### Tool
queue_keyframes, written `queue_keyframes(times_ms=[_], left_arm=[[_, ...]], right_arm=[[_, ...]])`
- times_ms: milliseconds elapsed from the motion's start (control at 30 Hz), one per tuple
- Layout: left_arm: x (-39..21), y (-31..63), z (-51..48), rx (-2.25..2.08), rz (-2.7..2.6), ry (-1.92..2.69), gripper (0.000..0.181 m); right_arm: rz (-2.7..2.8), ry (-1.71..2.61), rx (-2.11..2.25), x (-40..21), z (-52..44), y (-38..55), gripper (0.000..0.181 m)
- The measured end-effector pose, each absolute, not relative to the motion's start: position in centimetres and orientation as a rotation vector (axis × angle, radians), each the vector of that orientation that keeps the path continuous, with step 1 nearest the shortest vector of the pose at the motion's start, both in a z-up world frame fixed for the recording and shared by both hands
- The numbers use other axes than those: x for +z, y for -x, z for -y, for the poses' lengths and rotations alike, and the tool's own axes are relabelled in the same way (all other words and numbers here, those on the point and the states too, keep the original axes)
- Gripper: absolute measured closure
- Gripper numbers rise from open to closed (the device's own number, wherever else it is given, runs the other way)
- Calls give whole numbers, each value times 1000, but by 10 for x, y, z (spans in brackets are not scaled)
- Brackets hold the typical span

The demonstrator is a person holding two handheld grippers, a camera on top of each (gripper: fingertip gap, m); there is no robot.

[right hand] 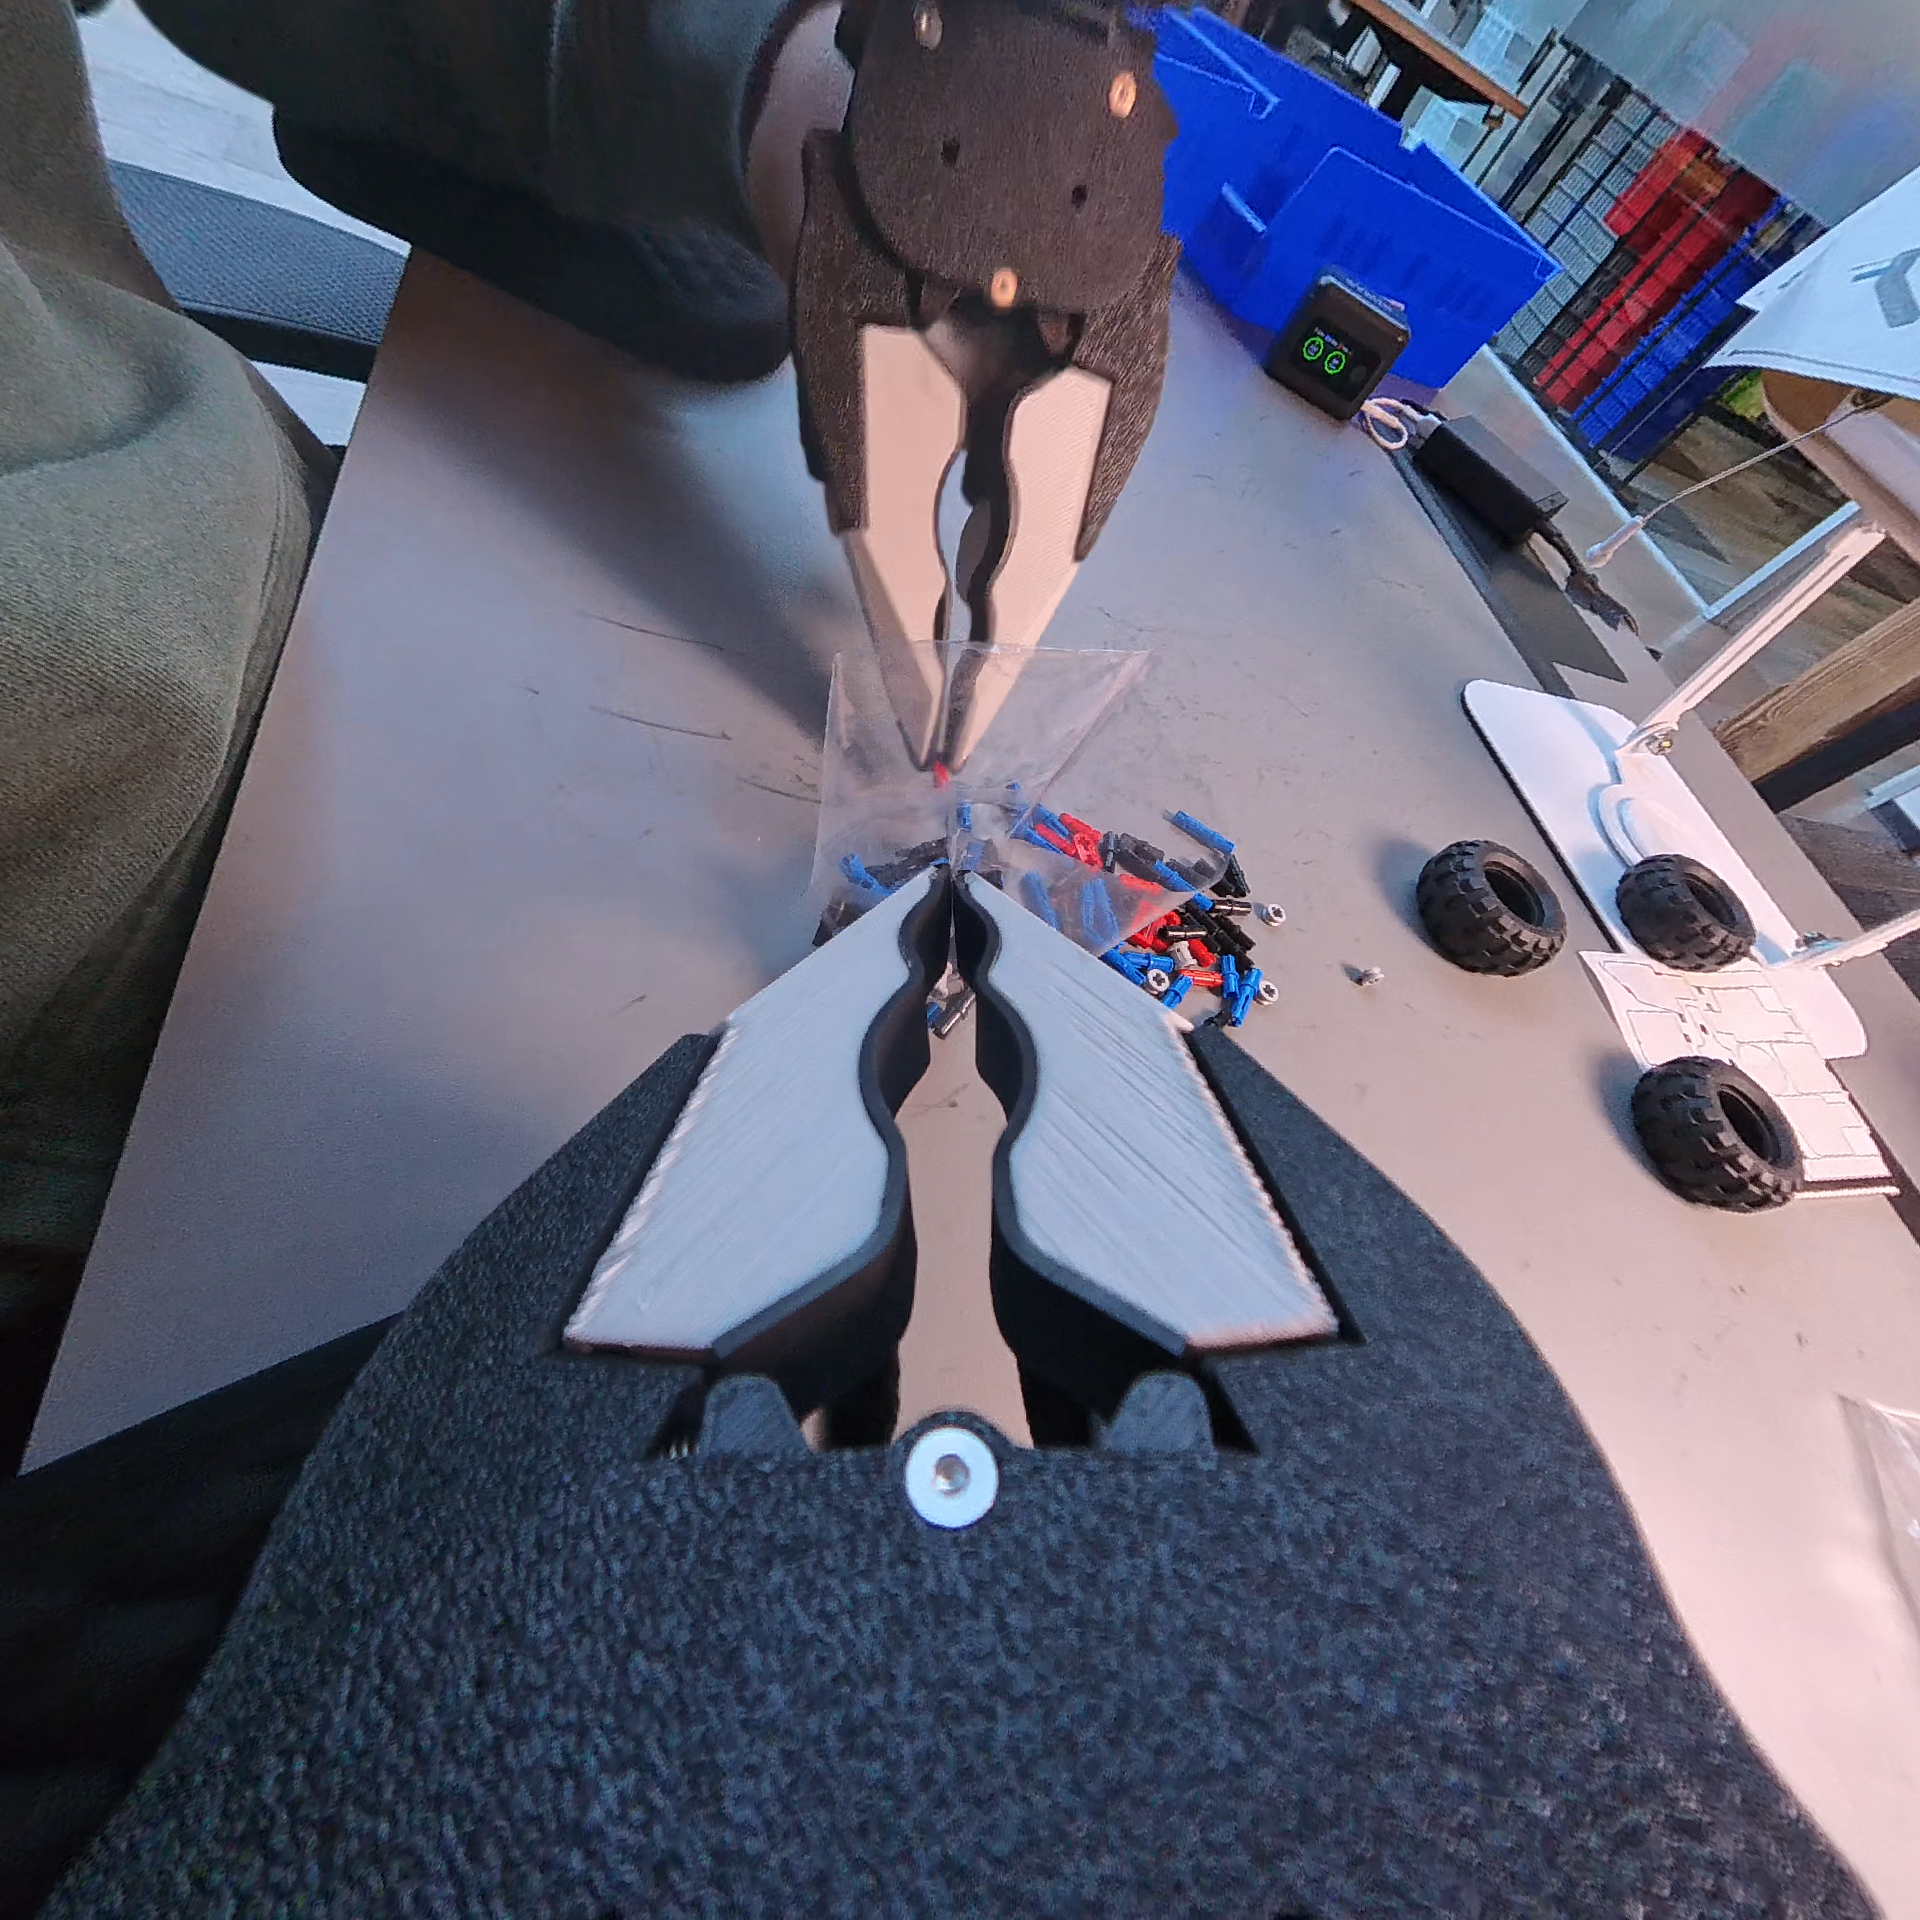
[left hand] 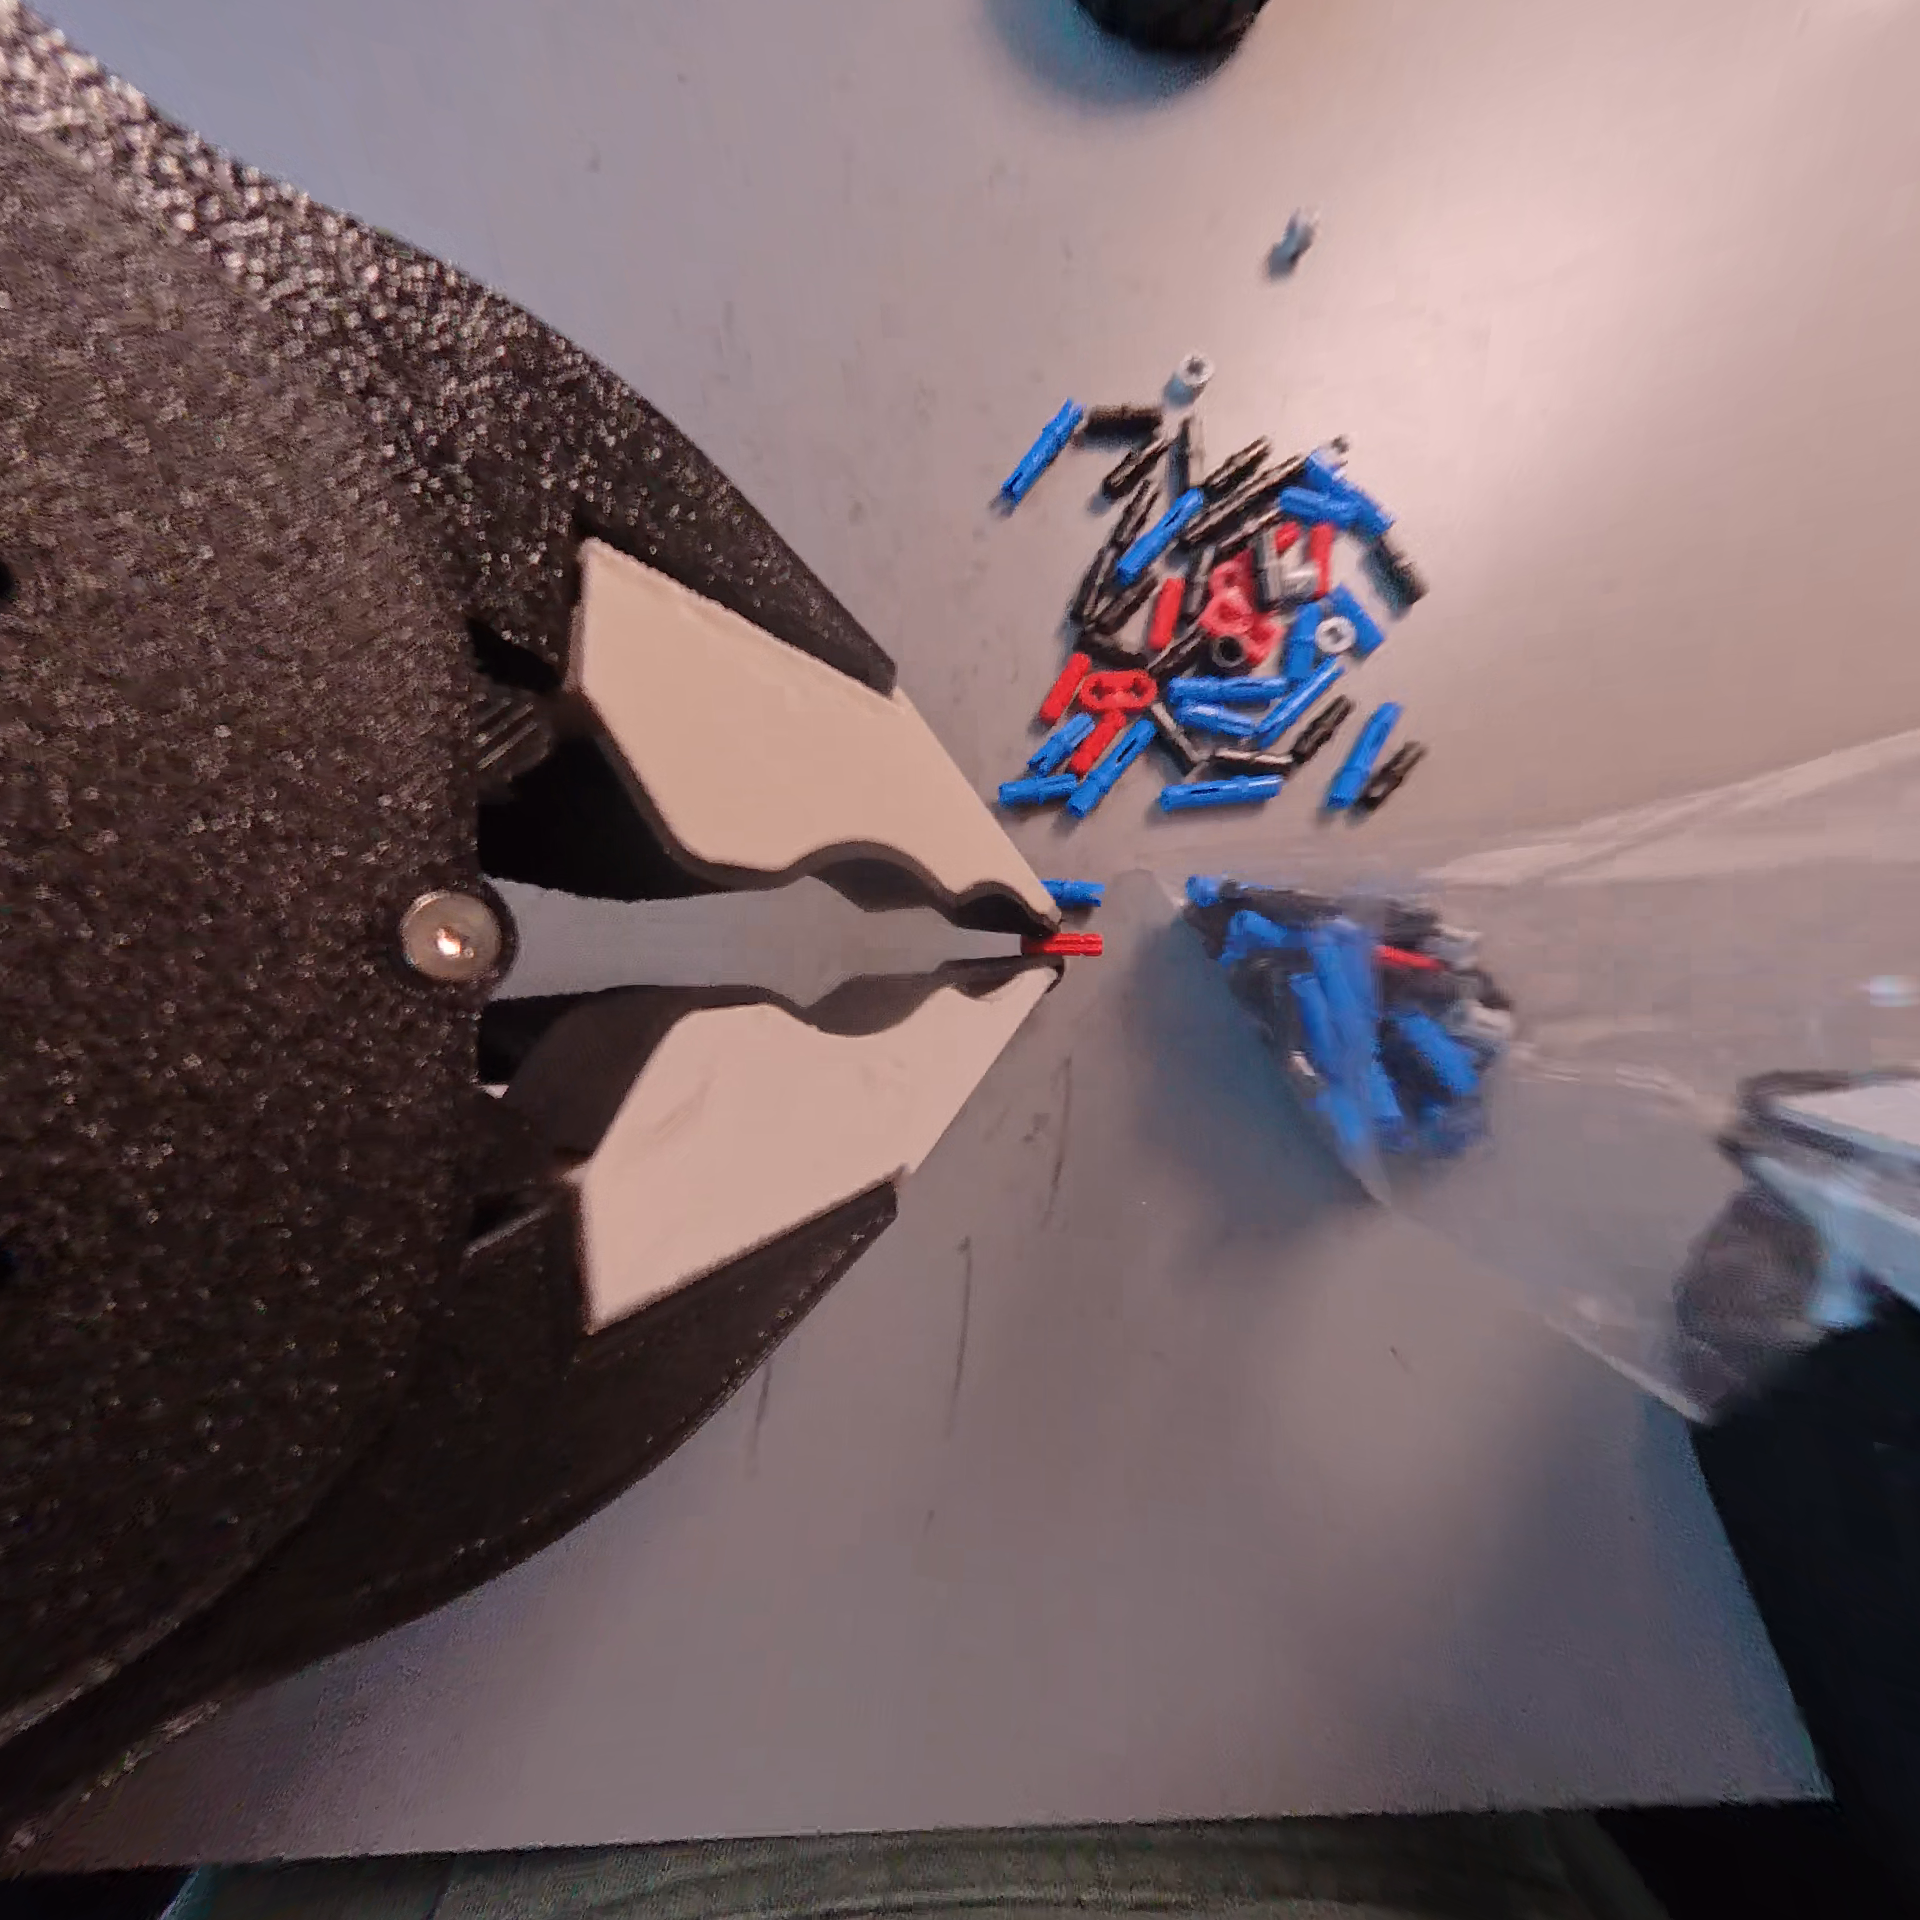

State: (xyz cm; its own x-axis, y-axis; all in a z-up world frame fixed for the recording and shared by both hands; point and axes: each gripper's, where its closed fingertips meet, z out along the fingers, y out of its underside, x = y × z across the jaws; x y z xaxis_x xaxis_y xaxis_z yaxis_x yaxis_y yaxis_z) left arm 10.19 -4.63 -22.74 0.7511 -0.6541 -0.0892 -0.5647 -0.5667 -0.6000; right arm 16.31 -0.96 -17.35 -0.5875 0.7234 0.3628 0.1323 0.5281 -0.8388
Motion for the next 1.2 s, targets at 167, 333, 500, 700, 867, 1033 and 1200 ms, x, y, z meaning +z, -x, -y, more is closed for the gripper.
queue_keyframes(times_ms=[167,333,500,700,867,1033,1200], left_arm=[[-119,-131,17,-258,-896,2050,179],[-127,-146,2,-161,-1045,2110,177],[-124,-139,8,-274,-932,2082,170],[-189,-91,24,-287,-772,2249,173],[-235,-97,38,-304,-822,2338,171],[-236,-91,32,-207,-871,2343,178],[-135,-120,13,-322,-839,2087,178]], right_arm=[[2045,690,1035,-174,10,-163,181],[2038,678,1033,-173,11,-164,181],[2035,677,1046,-172,10,-166,181],[2040,680,1044,-173,10,-165,181],[2043,691,1042,-174,10,-164,181],[2042,692,1042,-174,10,-164,181],[2046,693,1039,-175,10,-163,181]])
